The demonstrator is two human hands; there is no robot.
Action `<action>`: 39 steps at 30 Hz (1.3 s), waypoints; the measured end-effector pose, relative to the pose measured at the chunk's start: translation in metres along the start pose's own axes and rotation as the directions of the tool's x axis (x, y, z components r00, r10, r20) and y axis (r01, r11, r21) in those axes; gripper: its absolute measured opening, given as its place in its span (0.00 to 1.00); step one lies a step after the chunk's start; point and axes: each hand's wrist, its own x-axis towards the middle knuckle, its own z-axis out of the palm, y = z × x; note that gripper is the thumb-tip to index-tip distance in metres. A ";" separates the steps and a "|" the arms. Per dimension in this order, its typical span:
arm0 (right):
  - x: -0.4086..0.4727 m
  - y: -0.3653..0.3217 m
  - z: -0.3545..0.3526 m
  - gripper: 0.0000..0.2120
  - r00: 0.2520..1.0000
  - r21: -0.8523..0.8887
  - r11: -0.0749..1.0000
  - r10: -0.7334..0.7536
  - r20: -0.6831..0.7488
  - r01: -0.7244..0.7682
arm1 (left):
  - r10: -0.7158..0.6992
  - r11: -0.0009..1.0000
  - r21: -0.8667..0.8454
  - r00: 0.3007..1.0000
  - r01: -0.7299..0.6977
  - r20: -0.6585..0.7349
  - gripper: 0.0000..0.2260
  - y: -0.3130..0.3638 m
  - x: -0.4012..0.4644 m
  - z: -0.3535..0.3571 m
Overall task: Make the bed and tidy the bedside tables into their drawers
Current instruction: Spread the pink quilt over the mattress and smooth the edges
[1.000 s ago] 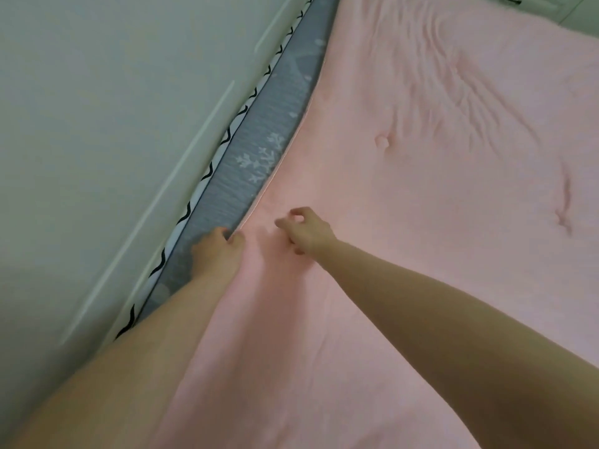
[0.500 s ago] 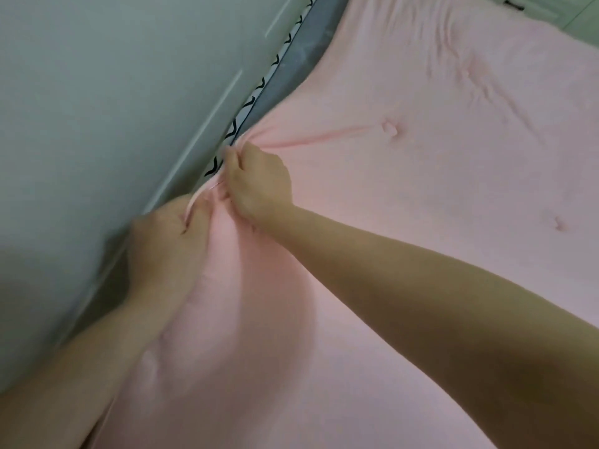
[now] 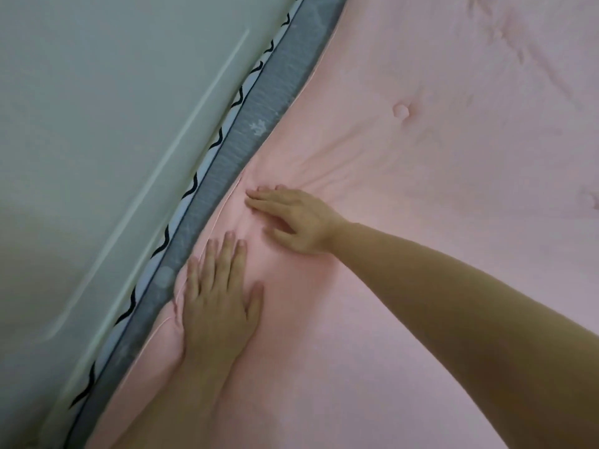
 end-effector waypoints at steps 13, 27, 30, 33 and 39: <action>-0.228 -0.096 0.075 0.28 0.911 -0.080 0.919 -0.366 0.189 0.386 | 0.050 0.990 0.126 0.996 -0.060 0.077 0.32 0.003 -0.001 -0.002; -0.454 -0.138 0.131 0.30 0.947 -0.126 0.974 -0.145 0.285 0.187 | 0.275 0.955 0.024 0.909 -0.297 0.313 0.35 0.164 -0.153 0.015; -0.474 -0.099 0.118 0.27 0.989 -0.164 0.980 -0.089 0.119 0.108 | 0.392 0.900 0.042 0.846 -0.435 0.362 0.35 0.181 -0.189 0.026; -0.511 -0.047 0.101 0.28 0.852 -0.151 0.840 0.522 -0.043 -0.522 | 0.341 0.909 0.104 0.865 -0.403 0.369 0.36 0.191 -0.204 0.035; -0.626 -0.095 0.146 0.27 0.718 -0.094 0.732 0.680 0.146 -0.675 | 0.284 0.947 -0.019 0.804 -0.322 0.523 0.37 0.244 -0.258 0.045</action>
